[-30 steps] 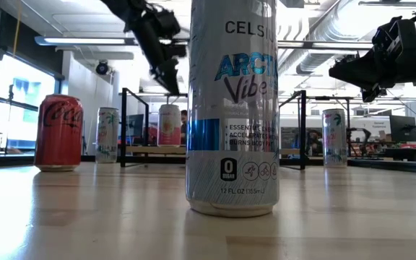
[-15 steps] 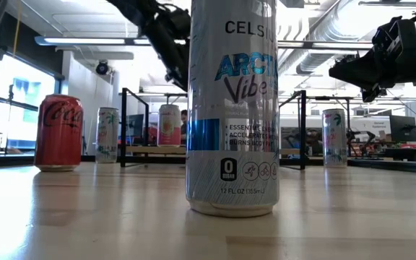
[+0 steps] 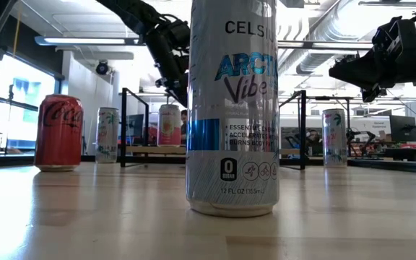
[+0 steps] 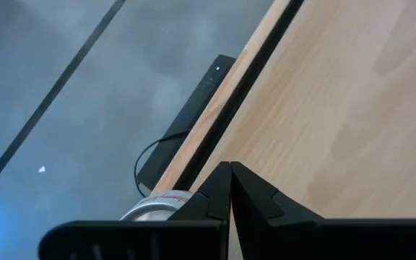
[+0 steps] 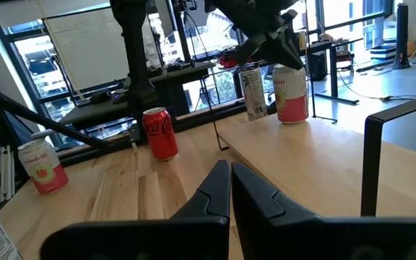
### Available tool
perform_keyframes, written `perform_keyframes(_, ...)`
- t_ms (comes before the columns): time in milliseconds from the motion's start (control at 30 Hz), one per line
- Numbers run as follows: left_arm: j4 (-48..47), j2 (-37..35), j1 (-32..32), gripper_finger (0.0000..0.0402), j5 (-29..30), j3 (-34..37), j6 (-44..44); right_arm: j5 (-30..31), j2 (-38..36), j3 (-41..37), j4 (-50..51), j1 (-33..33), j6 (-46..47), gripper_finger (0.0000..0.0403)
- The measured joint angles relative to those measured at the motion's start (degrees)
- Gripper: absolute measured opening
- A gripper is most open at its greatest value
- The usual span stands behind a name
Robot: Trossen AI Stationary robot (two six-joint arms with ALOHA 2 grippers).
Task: Place canned beverage on shelf
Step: Put the top pink white soda can on the shelf
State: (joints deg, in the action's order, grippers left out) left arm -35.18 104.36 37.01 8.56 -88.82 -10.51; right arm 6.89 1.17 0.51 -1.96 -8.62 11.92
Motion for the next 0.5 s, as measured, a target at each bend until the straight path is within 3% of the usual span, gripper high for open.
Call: perform_keyframes(500, 2.5, 0.2, -2.6, 0.0, 1.1, 5.3, 0.6, 0.0, 0.0, 0.0, 0.0, 0.0, 0.0, 0.0)
